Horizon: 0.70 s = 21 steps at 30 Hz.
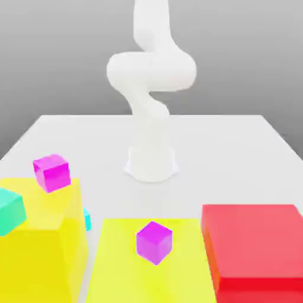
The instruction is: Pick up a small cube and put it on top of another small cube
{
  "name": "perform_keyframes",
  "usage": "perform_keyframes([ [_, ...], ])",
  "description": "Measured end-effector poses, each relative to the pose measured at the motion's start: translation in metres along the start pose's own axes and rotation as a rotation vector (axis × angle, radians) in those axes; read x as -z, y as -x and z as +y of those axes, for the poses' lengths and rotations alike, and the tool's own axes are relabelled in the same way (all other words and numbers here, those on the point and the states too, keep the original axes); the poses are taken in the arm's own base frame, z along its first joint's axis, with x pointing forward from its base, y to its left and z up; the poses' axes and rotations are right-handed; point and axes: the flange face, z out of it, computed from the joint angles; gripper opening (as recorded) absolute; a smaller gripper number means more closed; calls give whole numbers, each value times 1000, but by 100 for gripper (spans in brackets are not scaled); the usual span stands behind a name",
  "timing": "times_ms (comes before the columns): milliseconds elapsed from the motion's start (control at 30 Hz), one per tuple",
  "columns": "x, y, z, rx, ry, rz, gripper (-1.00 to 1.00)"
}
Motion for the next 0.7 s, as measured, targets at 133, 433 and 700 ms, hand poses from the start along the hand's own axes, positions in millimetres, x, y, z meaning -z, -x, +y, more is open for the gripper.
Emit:
perform_keyframes([
  [133,-82,-42,77,-345,100,-54,0],
  [433,-187,-64,290,-1117,326,-31,0],
  [700,-221,-8,454,-1782,559,132,0],
])
